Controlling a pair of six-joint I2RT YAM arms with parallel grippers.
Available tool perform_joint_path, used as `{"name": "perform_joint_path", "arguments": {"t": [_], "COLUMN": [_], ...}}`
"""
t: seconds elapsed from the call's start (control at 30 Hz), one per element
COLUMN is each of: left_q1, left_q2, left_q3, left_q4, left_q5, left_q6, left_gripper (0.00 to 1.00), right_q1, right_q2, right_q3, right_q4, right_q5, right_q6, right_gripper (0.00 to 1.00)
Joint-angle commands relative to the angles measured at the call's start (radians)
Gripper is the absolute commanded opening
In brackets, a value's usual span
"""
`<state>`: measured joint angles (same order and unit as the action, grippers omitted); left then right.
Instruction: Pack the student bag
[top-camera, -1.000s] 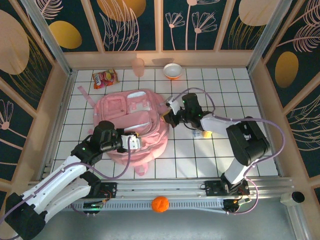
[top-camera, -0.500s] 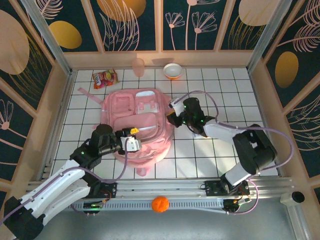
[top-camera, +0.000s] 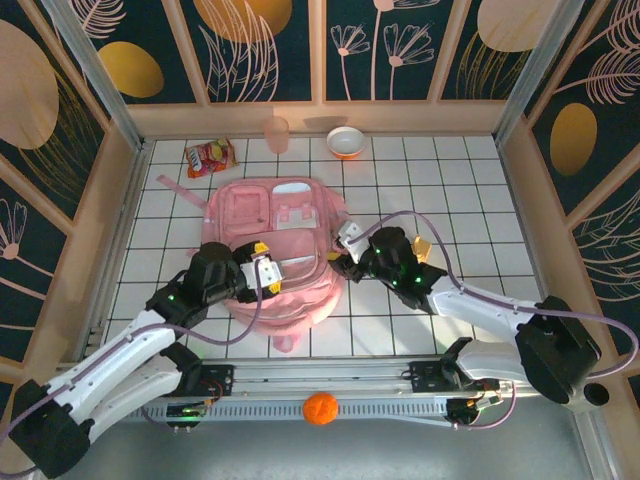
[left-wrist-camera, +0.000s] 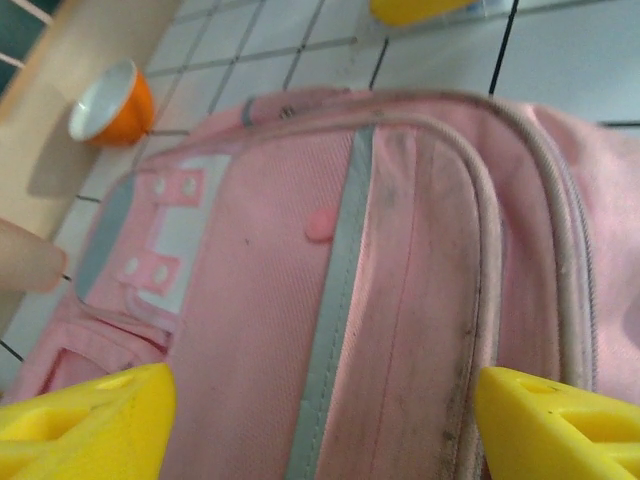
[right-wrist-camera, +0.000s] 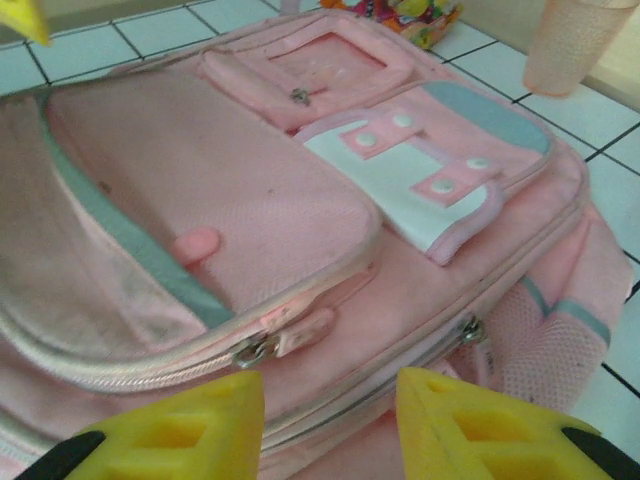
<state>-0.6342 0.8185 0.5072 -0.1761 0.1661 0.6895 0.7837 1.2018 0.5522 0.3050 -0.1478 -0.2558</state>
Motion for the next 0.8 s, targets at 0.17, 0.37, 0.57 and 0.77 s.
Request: {"name": "perform_joint_path", "arguments": {"t": [0.17,0.37,0.57,0.77], "left_q1": [-0.002,-0.002,-0.001,-0.001], "left_q2": [0.05,0.067,0.096,0.137], "left_q3": [0.023,0.042,0.052,0.041], "left_q4": [-0.009,-0.114,-0.12,-0.022], "left_q5": [0.016,0.03,-0.034,-0.12], "left_q6": [0.077,0.137,0.141,0.118], "left_gripper": [0.79,0.79,0.79,0.46], "right_q1": [0.015,0.015,0.017,0.016], "right_q2": [-0.037,-0.037,-0.041,-0.057], "right_q3": [-0.042,-0.054,-0.059,-0.083], "right_q4": [0.093,0.12,0.126,0.146], "right_q5": [0.001,-0.034,-0.062,-0.06], "right_q6": [-0.04,-0.051,-0.055,-0.08], "right_gripper": [0.4,0.41,0.41,0.42]}}
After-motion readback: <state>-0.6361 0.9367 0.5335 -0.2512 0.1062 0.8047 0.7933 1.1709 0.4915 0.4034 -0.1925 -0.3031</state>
